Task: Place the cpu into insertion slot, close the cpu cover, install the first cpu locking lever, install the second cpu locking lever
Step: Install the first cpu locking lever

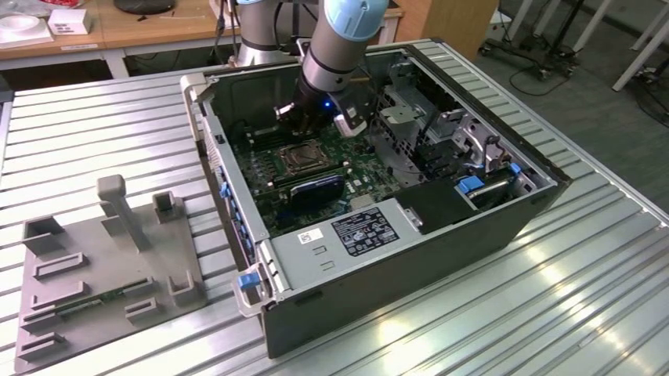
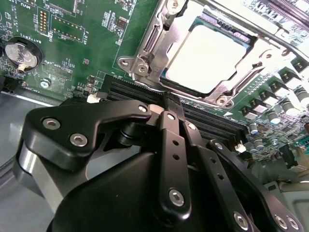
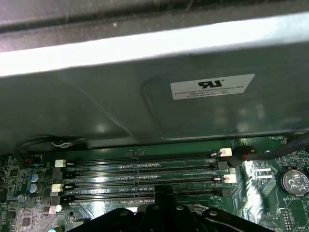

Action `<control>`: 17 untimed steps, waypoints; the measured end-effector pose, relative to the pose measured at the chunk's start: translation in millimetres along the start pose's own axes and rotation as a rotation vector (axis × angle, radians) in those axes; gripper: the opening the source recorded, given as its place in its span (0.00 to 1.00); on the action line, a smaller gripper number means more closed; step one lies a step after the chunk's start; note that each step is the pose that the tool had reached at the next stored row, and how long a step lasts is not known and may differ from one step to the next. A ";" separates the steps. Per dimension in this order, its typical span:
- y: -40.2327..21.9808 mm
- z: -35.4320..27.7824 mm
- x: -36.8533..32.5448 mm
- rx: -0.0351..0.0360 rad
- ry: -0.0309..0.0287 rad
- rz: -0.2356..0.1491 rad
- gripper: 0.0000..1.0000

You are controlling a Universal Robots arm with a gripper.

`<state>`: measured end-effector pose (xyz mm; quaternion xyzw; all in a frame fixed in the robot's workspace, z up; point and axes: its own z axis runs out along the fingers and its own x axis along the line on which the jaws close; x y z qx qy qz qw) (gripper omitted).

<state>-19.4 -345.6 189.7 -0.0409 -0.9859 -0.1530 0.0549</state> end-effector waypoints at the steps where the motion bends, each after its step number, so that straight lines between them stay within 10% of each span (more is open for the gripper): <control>1: 0.0 0.0 0.0 0.0000 0.0000 0.000 0.11; 17: 0.3 0.0 -4.0 -0.0001 -0.0001 0.000 0.11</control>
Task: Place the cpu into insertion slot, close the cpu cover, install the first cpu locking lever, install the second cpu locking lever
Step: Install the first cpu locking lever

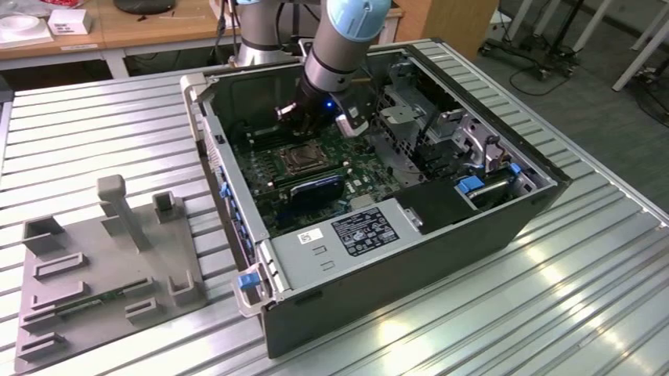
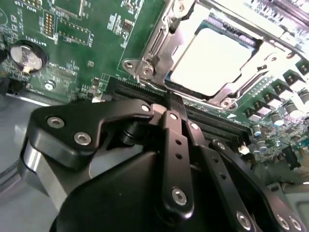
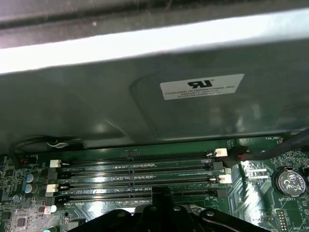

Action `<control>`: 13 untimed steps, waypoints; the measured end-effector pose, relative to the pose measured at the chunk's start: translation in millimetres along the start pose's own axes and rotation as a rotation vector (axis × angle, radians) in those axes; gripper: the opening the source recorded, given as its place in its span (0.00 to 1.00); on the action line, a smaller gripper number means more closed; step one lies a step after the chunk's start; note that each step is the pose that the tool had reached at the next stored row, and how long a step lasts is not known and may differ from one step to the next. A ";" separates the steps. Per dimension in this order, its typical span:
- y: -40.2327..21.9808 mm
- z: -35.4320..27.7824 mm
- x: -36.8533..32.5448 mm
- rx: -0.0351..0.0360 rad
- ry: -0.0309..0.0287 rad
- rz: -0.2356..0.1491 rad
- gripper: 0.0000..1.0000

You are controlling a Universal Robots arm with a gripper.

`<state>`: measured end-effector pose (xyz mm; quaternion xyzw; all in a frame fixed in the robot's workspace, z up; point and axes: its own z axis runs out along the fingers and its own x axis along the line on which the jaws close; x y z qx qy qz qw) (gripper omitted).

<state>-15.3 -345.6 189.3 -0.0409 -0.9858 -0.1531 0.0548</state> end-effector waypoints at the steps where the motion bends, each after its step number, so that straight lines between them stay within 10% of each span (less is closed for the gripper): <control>1: 0.0 0.0 -0.1 0.0001 0.0001 0.000 0.11; 13: 1.7 -5.2 0.3 0.0002 0.0053 0.002 0.11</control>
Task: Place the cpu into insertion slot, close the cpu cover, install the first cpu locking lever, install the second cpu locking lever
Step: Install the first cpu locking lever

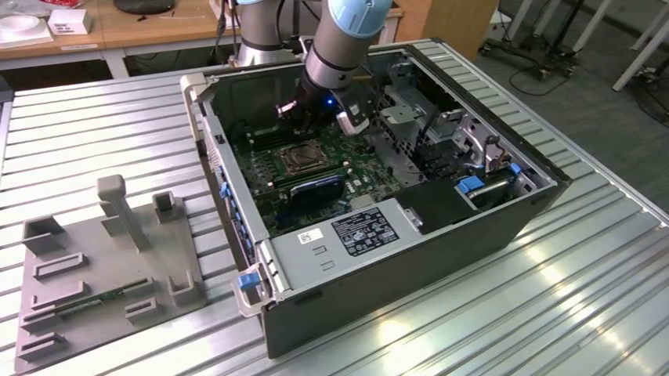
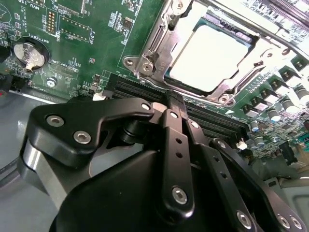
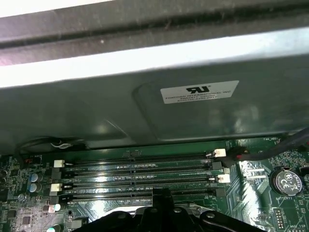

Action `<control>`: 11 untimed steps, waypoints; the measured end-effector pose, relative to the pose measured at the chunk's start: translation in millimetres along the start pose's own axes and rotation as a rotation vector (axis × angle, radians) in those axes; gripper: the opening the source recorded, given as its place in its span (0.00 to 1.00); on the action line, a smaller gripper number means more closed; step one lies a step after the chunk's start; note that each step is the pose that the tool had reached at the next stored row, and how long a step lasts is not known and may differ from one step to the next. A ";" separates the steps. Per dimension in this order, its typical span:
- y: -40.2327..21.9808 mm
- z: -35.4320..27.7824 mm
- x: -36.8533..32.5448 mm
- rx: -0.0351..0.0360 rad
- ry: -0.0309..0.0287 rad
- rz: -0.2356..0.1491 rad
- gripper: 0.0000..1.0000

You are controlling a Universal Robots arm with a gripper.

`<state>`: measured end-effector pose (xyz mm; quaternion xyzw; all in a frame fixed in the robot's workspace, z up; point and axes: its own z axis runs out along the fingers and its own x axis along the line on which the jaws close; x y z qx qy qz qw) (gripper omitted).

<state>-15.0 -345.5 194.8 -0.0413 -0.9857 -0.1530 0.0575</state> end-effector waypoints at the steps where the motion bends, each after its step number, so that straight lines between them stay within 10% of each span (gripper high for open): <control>1: 0.0 -0.1 -0.1 0.0002 0.0001 0.000 0.11; 11: 0.6 -0.1 -8.6 0.0001 0.0000 0.000 0.11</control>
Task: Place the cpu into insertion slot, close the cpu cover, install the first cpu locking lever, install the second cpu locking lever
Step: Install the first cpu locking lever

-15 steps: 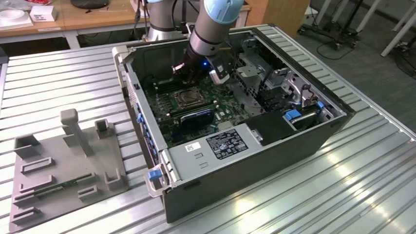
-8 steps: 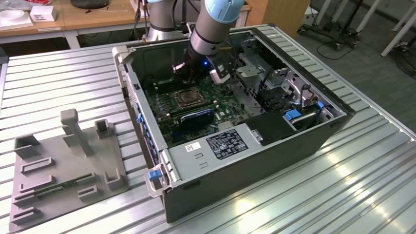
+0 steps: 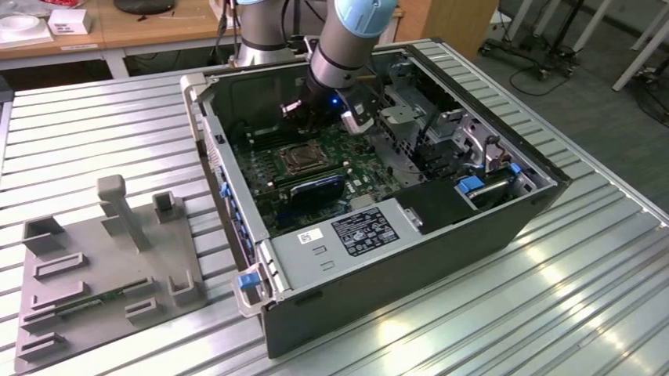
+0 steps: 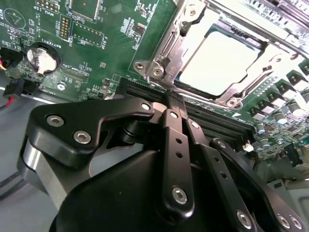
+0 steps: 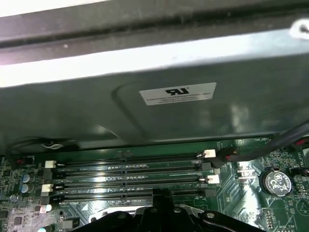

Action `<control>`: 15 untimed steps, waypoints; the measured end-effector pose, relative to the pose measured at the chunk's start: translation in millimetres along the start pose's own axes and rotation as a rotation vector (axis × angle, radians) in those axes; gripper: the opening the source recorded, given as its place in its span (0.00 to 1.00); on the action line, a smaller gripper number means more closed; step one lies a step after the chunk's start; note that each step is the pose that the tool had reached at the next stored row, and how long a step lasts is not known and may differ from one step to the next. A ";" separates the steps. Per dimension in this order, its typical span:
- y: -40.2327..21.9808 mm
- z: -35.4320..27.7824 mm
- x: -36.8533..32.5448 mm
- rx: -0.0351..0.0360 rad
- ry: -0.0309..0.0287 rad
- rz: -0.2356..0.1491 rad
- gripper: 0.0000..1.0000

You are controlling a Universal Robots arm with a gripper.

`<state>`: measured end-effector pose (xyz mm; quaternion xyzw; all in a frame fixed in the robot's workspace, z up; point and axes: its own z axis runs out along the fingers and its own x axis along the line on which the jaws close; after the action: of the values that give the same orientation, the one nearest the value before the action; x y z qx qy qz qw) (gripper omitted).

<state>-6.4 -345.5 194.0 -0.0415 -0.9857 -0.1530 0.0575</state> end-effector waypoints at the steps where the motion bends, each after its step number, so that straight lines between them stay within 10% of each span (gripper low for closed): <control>1: -0.2 0.7 -0.1 0.0000 -0.0001 0.000 0.11; 15: -1.0 3.8 -0.6 -0.0028 -0.0005 0.002 0.11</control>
<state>-6.3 -345.4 190.1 -0.0426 -0.9854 -0.1543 0.0574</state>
